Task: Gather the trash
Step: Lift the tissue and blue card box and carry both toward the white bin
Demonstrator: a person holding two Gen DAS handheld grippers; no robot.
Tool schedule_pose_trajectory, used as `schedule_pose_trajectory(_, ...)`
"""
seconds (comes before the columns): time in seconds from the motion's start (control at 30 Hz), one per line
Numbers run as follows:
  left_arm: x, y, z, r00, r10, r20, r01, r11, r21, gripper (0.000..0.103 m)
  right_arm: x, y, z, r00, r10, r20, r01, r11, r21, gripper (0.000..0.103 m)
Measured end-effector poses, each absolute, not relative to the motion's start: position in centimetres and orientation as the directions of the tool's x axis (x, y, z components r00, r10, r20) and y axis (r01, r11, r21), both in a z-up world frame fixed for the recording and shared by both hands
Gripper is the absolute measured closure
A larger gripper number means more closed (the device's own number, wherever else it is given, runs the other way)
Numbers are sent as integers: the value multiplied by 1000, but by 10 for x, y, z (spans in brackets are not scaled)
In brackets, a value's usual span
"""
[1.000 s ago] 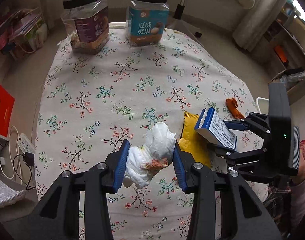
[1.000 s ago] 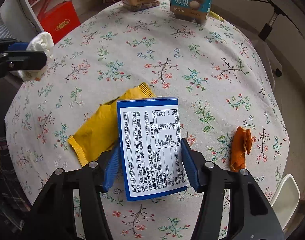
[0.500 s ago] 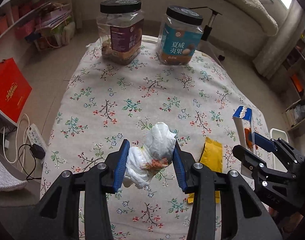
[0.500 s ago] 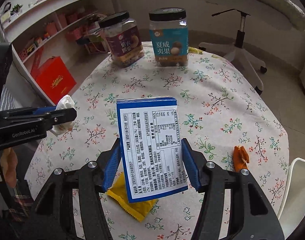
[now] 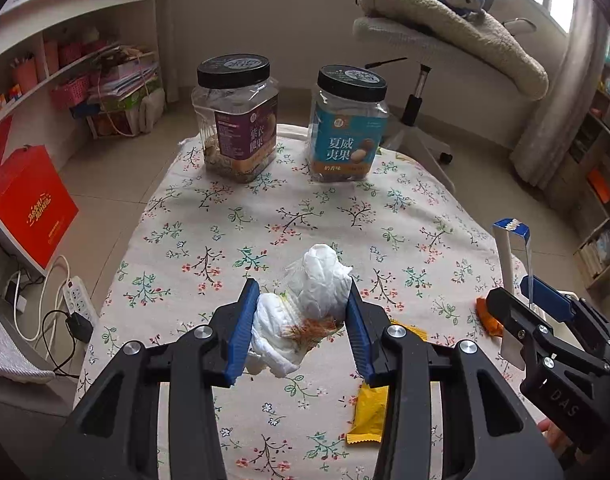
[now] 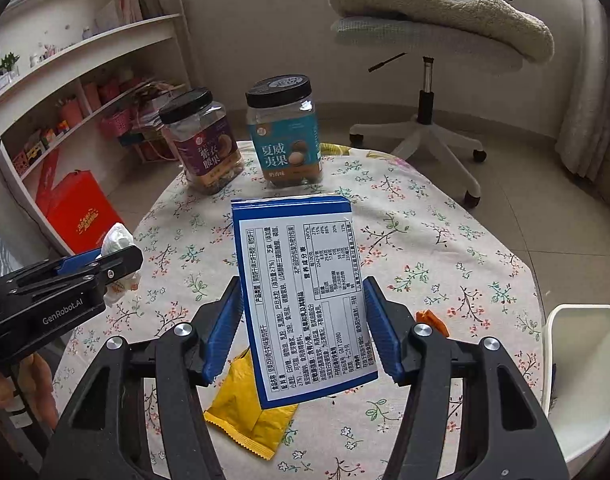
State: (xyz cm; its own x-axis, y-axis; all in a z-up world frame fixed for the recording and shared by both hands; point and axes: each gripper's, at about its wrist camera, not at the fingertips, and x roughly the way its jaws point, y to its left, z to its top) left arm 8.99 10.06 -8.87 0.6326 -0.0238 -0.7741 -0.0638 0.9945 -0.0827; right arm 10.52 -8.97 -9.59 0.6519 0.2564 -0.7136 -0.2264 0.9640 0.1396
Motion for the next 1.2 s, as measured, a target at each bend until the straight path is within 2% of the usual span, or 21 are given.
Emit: schedule_pose_trajectory(1.2,79,-3,-66,678,-118,-726,92,993,-75,61,77,-202,-72,725,125,-677,-3,984,179,45)
